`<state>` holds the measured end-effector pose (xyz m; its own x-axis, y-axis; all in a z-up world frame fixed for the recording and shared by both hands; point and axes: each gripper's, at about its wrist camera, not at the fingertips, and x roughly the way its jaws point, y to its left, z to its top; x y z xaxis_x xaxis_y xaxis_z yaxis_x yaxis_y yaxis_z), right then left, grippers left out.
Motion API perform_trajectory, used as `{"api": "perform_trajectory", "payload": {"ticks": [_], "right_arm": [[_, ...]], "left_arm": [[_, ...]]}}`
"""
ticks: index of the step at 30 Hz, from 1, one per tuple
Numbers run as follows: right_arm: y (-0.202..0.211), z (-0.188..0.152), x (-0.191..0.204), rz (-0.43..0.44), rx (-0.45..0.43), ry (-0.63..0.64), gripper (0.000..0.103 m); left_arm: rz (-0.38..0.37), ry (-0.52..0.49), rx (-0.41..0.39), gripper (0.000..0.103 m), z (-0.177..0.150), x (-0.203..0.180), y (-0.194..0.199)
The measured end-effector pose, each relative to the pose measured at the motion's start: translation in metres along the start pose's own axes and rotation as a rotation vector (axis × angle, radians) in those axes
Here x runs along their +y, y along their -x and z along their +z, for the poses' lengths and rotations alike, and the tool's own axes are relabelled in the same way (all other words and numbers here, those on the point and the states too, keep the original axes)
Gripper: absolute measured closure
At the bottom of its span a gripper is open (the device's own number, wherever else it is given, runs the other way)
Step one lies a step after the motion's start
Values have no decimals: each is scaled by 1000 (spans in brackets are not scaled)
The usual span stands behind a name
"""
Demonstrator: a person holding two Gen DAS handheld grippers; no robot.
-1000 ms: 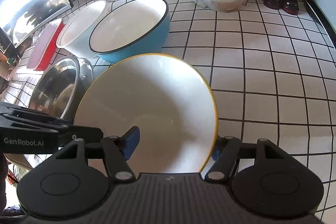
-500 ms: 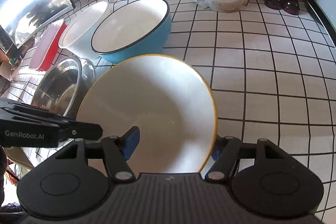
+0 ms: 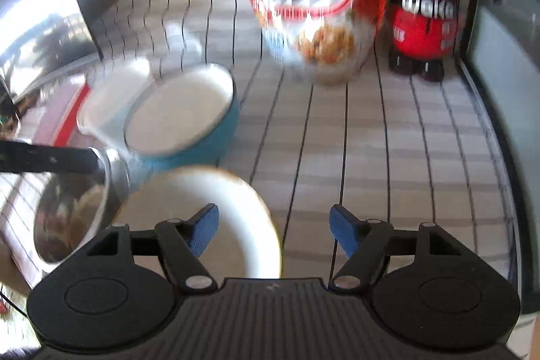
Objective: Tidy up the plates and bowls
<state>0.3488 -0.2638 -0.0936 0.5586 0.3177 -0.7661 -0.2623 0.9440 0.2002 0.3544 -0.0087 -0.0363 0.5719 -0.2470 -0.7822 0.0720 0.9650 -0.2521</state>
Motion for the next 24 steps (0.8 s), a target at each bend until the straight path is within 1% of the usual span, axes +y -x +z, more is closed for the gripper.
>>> {"api": "perform_trajectory", "payload": {"ticks": [1,3,6,10,16,18,19,21,22,23,24], "right_arm": [[4,8,0,7,-18,0,30],[7,25,3,27,-43,-1,29],[4,46,9,45,-48,4,29],[-10,60,18,62,-24,42,29],[-46,73,28,102,57,52,29],[-56,76,30,108,76,56,29],[-61,78,32,110,81,57,29],[-71,81,34,108,88,63,29],[-74,83,34,104,90,64,29],[-78,84,35,100,94,66,29],[-81,85,35,100,98,66,29]], "left_arm": [[20,-12,-8,86,6,0,-2],[37,-36,-19,89,15,-1,-3],[52,-43,-23,90,24,-1,-7],[62,-53,-7,91,28,1,-16],[67,-39,28,92,29,15,-29],[58,-13,44,92,31,23,-35],[37,12,56,92,32,29,-38],[-23,93,77,86,35,44,-43],[-54,143,80,85,36,54,-45],[-72,170,80,85,36,61,-46],[-74,183,78,85,38,64,-46]]}}
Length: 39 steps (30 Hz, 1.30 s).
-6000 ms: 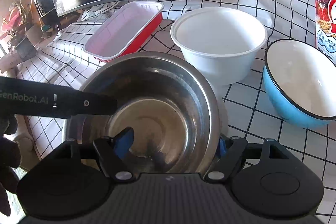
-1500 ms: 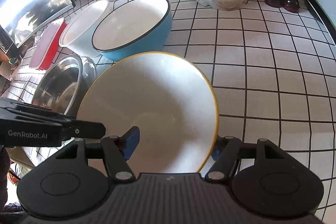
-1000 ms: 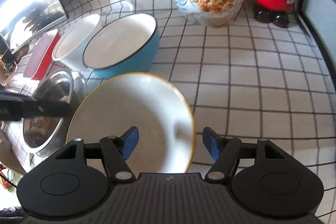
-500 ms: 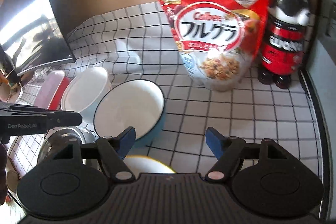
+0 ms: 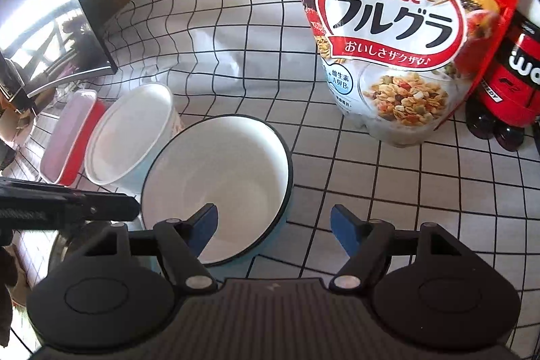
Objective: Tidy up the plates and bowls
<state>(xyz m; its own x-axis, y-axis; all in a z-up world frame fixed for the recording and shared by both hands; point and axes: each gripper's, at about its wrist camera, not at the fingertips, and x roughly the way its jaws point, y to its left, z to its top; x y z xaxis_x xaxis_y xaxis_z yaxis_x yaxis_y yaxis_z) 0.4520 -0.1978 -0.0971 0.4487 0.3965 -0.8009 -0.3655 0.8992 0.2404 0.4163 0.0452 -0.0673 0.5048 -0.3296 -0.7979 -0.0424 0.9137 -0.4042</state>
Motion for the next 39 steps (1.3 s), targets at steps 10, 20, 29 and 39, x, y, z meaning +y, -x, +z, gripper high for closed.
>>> {"api": "perform_trajectory", "payload": {"ticks": [10,20,29,39], "right_arm": [[-23,11,-4,23,35,-11,28],[-45,18,-1,6,54,13,41],[-61,18,-3,46,85,19,60],[-57,13,-9,55,88,7,61]], "left_arm": [[35,146,76,80,18,29,-27],[48,182,124,79,17,26,-55],[47,215,131,73,20,25,-63],[-9,226,173,56,22,16,-72]]}}
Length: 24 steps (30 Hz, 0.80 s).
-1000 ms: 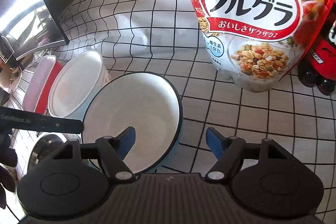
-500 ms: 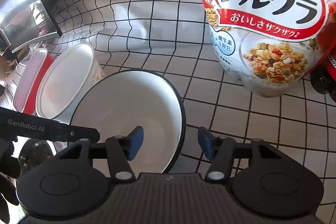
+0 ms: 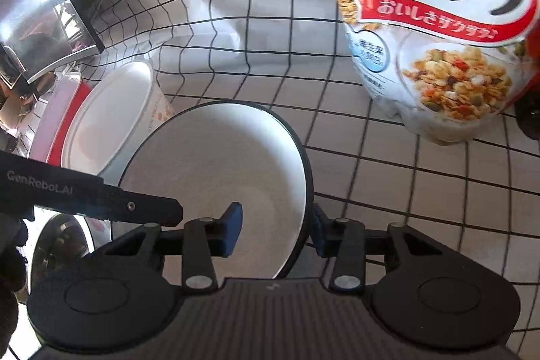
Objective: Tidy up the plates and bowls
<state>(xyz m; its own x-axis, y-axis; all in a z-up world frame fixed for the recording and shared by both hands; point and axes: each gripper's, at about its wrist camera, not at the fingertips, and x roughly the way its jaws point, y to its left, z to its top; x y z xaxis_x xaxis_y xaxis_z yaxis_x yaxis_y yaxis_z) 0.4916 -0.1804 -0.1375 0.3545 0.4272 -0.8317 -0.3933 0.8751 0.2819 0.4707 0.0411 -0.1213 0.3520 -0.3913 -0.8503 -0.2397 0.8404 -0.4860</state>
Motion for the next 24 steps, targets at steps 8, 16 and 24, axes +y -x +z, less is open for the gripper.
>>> {"api": "perform_trajectory", "payload": {"ticks": [8,16,24], "right_arm": [[24,-21,-36,-61,-3,-64,59],[26,-27,-58,-90,-9,-129,58],[18,-27,-64,-87,-9,-157,56]], "left_arm": [[-49,-154,17,56,-2,-45,-22],[28,-318,-8,58,-5,-71,-47],[83,-360,-45,58,-5,-79,-56]]}}
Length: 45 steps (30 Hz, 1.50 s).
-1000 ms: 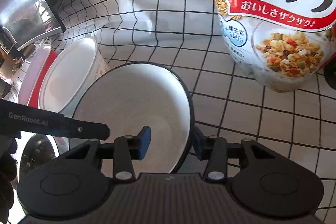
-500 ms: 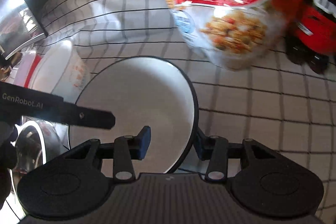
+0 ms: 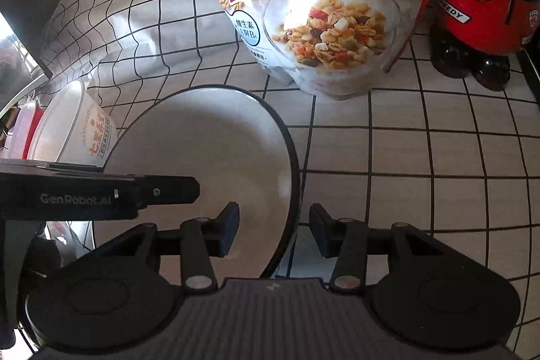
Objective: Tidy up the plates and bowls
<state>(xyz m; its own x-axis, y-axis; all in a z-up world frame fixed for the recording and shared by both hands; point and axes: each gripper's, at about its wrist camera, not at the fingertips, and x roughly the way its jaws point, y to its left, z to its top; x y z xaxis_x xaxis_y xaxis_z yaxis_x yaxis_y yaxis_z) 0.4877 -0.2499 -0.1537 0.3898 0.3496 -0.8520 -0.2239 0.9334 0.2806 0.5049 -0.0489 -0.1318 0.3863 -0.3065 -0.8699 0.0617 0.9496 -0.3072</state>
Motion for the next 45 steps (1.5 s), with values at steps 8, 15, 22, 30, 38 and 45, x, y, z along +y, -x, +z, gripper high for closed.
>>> {"api": "perform_trajectory", "payload": {"ticks": [8,15,22,30,38,45], "right_arm": [[-2,-3,0,62,-23,13,28],[-15,7,11,121,57,94,0],[-21,13,22,82,112,138,0],[-13,15,12,81,96,160,18],[7,5,-4,38,38,44,59],[8,3,-4,20,35,10,69]], "left_arm": [[-21,29,-10,58,-1,5,11],[-108,132,-41,58,1,30,24],[-130,122,-44,58,0,33,28],[-64,73,-6,58,-2,23,17],[-13,6,10,58,-1,-2,1],[58,-43,32,84,-3,-7,-1]]}}
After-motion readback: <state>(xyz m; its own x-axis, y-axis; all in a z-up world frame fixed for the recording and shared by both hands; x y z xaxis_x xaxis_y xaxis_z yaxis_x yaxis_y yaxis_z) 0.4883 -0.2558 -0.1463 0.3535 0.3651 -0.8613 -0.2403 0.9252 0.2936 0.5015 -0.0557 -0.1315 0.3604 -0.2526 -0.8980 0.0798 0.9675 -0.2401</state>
